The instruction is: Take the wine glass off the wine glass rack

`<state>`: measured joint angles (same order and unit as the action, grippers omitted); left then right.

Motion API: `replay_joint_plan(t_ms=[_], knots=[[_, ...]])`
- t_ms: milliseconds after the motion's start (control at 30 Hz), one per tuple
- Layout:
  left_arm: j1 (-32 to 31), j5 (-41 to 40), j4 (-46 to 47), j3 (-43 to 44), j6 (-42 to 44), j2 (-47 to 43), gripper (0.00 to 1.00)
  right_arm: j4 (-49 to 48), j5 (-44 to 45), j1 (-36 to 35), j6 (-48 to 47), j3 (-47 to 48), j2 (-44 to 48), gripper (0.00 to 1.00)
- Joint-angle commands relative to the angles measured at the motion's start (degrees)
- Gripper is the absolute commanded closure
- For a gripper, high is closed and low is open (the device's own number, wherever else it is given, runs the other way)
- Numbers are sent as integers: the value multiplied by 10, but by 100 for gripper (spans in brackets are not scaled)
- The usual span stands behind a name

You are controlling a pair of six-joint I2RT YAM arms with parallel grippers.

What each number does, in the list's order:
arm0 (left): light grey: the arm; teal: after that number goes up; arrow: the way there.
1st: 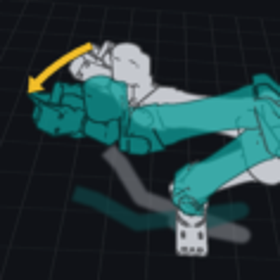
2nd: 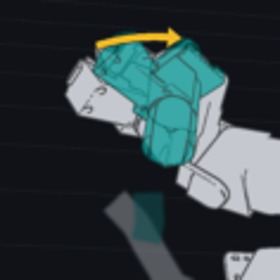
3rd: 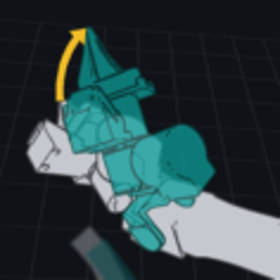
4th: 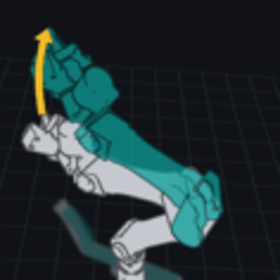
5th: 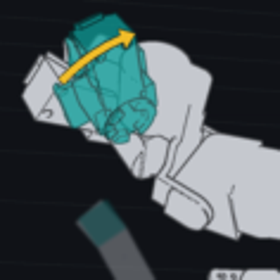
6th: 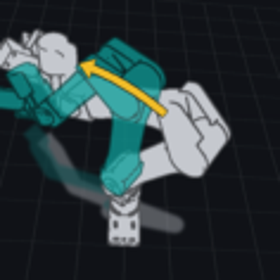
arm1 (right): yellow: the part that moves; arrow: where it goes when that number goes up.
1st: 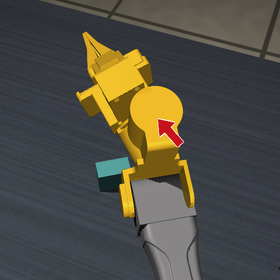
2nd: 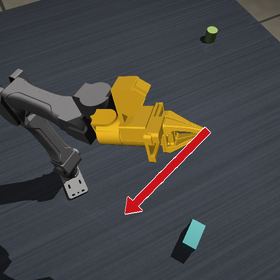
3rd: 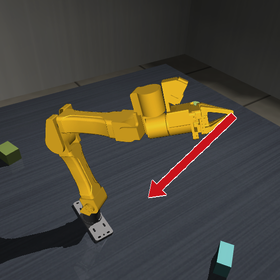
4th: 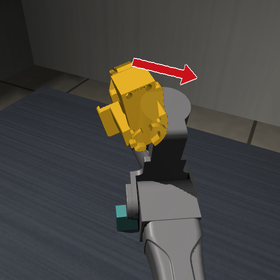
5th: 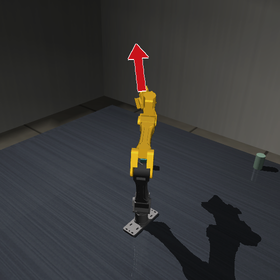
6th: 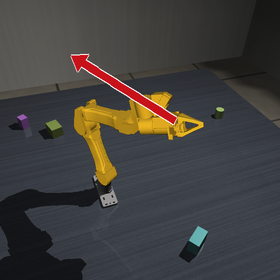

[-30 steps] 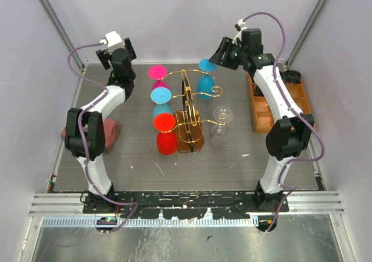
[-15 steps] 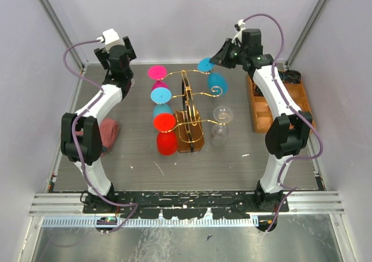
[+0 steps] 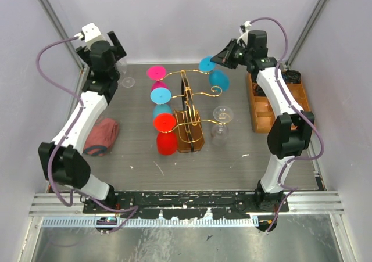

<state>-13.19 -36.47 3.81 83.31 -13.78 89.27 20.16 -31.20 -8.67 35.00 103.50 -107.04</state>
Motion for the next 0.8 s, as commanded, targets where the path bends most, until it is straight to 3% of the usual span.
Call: replay_joint_plan(t_ms=[0, 200, 433, 767], knots=[[-1, 32, -108, -9, -34, -53, 2, -20, -57, 7, 24, -15, 56, 99], [-1, 71, -175, -28, -50, -111, 2, -54, -86, 8, 58, -68, 89, 99], [-1, 106, -231, -15, -54, -137, 2, -182, -133, 6, 161, -127, 103, 99], [-1, 161, -258, -1, -74, -131, 2, -240, -134, -1, 199, 0, -9, 99]])
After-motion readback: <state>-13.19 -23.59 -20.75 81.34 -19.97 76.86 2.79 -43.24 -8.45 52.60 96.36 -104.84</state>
